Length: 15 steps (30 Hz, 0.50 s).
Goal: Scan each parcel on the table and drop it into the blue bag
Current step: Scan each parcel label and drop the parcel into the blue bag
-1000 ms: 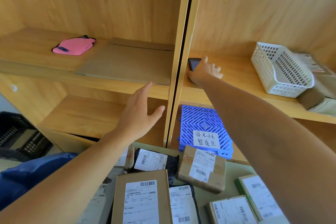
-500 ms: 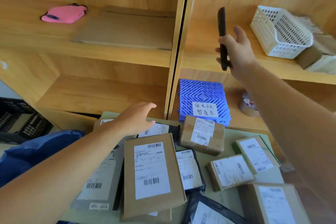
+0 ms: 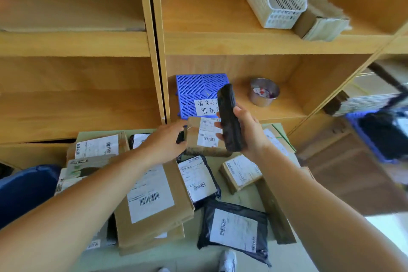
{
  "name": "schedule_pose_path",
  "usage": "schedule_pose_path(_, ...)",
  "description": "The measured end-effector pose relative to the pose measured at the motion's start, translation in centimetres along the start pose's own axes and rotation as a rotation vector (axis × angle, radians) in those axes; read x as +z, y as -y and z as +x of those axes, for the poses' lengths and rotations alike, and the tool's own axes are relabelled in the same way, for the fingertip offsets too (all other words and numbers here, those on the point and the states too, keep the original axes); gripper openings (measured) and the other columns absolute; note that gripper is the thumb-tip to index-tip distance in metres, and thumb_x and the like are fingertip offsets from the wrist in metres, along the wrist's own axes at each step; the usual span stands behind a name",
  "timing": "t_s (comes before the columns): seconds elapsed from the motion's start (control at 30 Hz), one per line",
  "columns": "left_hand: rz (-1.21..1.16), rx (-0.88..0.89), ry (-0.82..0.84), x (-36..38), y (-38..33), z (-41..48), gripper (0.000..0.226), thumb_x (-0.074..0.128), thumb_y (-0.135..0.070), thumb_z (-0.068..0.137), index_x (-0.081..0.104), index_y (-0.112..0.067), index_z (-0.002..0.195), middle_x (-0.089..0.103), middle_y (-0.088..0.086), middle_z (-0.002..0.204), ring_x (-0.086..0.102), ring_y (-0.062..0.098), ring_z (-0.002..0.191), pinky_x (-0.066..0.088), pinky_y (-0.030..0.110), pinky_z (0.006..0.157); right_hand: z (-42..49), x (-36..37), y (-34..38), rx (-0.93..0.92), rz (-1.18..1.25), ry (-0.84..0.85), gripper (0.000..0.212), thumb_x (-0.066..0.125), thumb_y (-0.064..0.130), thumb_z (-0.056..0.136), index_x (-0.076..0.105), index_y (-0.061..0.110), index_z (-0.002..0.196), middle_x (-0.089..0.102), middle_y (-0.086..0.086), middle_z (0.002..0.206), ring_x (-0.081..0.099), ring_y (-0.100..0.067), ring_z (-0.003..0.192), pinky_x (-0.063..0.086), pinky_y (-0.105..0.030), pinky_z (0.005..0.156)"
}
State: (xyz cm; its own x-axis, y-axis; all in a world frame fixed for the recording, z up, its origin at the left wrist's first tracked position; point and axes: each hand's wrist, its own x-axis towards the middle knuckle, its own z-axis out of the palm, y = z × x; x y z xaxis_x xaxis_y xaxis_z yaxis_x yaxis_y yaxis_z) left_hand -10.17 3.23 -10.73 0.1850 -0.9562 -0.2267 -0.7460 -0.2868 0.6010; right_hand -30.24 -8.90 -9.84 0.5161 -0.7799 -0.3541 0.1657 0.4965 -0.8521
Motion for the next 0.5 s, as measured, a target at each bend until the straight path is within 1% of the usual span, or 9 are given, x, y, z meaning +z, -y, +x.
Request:
schedule_pose_path(0.03,-0.016,0.012,-0.015,0.8,-0.9,0.3,0.057,0.063,-0.020,0.099,0.041,-0.027,0.152,0.053,-0.003,0.149,0.051,0.022,0.137,0.041,0.029,0.100,-0.4,-1.0,-0.4,0.051,0.049,0.019,0.057,0.056,0.038,0.089,0.046,0.015,0.140,0.061,-0.020,0.129,0.066,-0.031,0.098,0.054,-0.050,0.081)
schedule_pose_path(0.1,-0.043,0.027,-0.018,2.3,-2.7,1.3,0.058,0.064,-0.020,0.099,0.042,-0.025,0.152,0.055,-0.003,0.147,0.052,0.020,0.137,0.043,0.032,0.106,-1.2,-3.1,-1.1,0.106,0.131,0.058,0.054,0.052,0.038,0.092,0.048,0.008,0.136,0.058,-0.022,0.133,0.065,-0.029,0.096,0.054,-0.047,0.078)
schedule_pose_path(0.13,-0.049,0.031,-0.019,3.2,-3.6,1.8,0.058,0.064,-0.021,0.099,0.042,-0.025,0.152,0.056,-0.002,0.146,0.053,0.020,0.135,0.044,0.035,0.109,-1.6,-4.3,-1.2,0.106,0.143,0.073,0.055,0.054,0.039,0.090,0.050,0.006,0.135,0.059,-0.022,0.130,0.065,-0.029,0.095,0.053,-0.047,0.077)
schedule_pose_path(0.2,-0.065,0.029,-0.012,5.1,-5.3,3.1,0.058,0.065,-0.028,0.098,0.042,-0.028,0.151,0.059,-0.003,0.140,0.057,0.020,0.130,0.047,0.040,0.108,-2.2,-7.1,-1.3,0.063,0.117,0.099,0.052,0.058,0.039,0.088,0.054,0.006,0.129,0.062,-0.020,0.122,0.065,-0.029,0.092,0.052,-0.048,0.076)
schedule_pose_path(0.27,-0.109,0.014,0.008,7.5,-7.4,4.5,0.058,0.065,-0.040,0.097,0.042,-0.031,0.149,0.061,-0.006,0.132,0.059,0.016,0.121,0.048,0.038,0.105,-2.7,-10.4,-1.2,0.017,0.041,0.120,0.042,0.057,0.035,0.091,0.059,0.009,0.125,0.062,-0.018,0.115,0.063,-0.028,0.087,0.053,-0.048,0.077)
schedule_pose_path(0.33,-0.172,-0.005,0.034,10.0,-9.2,5.8,0.059,0.064,-0.044,0.096,0.042,-0.029,0.148,0.062,-0.007,0.124,0.060,0.013,0.114,0.047,0.036,0.104,-3.1,-13.6,-1.1,0.025,-0.034,0.113,0.038,0.059,0.031,0.092,0.061,0.014,0.125,0.062,-0.016,0.111,0.062,-0.027,0.086,0.051,-0.055,0.084)
schedule_pose_path(0.4,-0.215,-0.022,0.067,12.6,-10.1,6.8,0.057,0.063,-0.042,0.098,0.041,-0.028,0.149,0.063,-0.009,0.119,0.061,0.013,0.114,0.047,0.034,0.104,-3.5,-16.6,-1.1,0.060,-0.093,0.093,0.043,0.065,0.033,0.086,0.061,0.014,0.125,0.062,-0.014,0.109,0.062,-0.029,0.089,0.049,-0.059,0.088)
schedule_pose_path(0.47,-0.204,-0.024,0.112,15.6,-11.2,8.4,0.058,0.063,-0.040,0.099,0.039,-0.028,0.151,0.063,-0.010,0.121,0.061,0.013,0.116,0.047,0.032,0.099,-4.1,-20.4,-1.2,0.081,-0.253,0.041,0.055,0.070,0.036,0.083,0.057,0.012,0.131,0.062,-0.009,0.113,0.066,-0.027,0.094,0.054,-0.054,0.088)
schedule_pose_path(0.5,-0.183,-0.031,0.134,16.7,-11.5,9.0,0.060,0.063,-0.038,0.099,0.037,-0.029,0.152,0.063,-0.010,0.124,0.061,0.014,0.118,0.048,0.032,0.097,-4.4,-22.0,-1.3,0.070,-0.399,0.010,0.057,0.071,0.038,0.084,0.055,0.014,0.134,0.062,-0.006,0.117,0.067,-0.024,0.097,0.055,-0.050,0.088)
